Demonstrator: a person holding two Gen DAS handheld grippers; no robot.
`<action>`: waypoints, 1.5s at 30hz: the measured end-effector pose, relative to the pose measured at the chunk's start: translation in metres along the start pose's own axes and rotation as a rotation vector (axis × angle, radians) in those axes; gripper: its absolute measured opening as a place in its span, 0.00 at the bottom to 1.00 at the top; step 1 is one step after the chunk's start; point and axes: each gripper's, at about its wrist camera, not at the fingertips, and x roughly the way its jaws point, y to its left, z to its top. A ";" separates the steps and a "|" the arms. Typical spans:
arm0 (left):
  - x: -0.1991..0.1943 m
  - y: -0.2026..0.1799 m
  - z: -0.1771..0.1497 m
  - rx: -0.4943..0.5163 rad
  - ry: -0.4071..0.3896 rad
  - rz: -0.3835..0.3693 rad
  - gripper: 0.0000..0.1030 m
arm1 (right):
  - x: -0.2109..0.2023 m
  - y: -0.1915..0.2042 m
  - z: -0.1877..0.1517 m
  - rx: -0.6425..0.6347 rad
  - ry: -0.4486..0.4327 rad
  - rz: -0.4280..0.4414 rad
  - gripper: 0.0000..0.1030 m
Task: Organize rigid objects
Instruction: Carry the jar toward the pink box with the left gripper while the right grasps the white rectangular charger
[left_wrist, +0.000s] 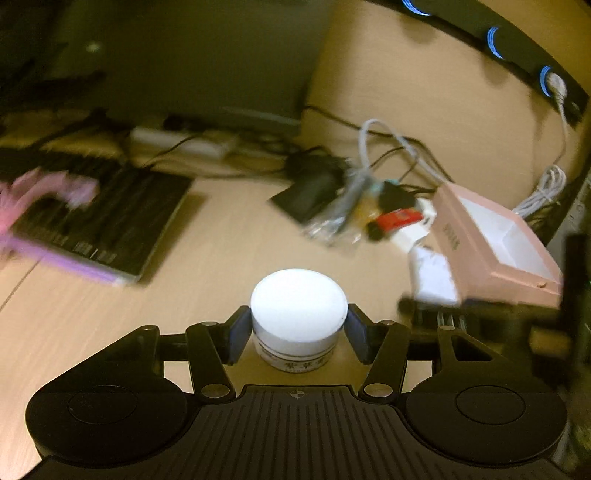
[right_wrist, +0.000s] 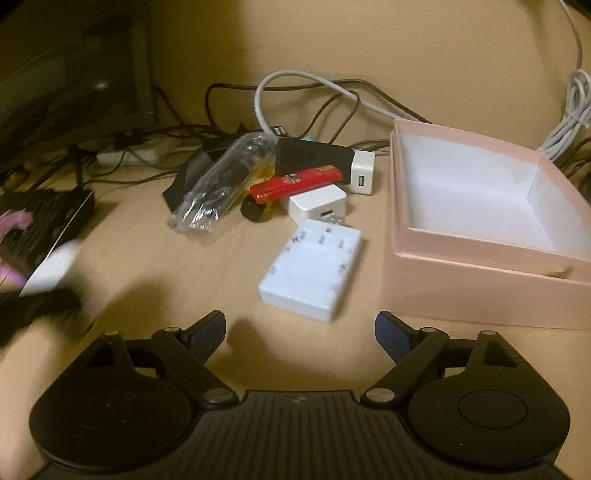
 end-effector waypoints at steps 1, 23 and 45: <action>-0.001 0.003 -0.001 -0.012 0.004 0.008 0.58 | 0.005 0.005 0.002 0.011 -0.004 -0.015 0.87; -0.019 -0.031 -0.001 0.069 0.018 -0.023 0.58 | -0.065 -0.023 -0.037 -0.120 0.043 0.113 0.75; -0.008 -0.145 0.032 0.378 0.074 -0.410 0.58 | -0.157 -0.084 -0.031 -0.087 -0.082 0.022 0.46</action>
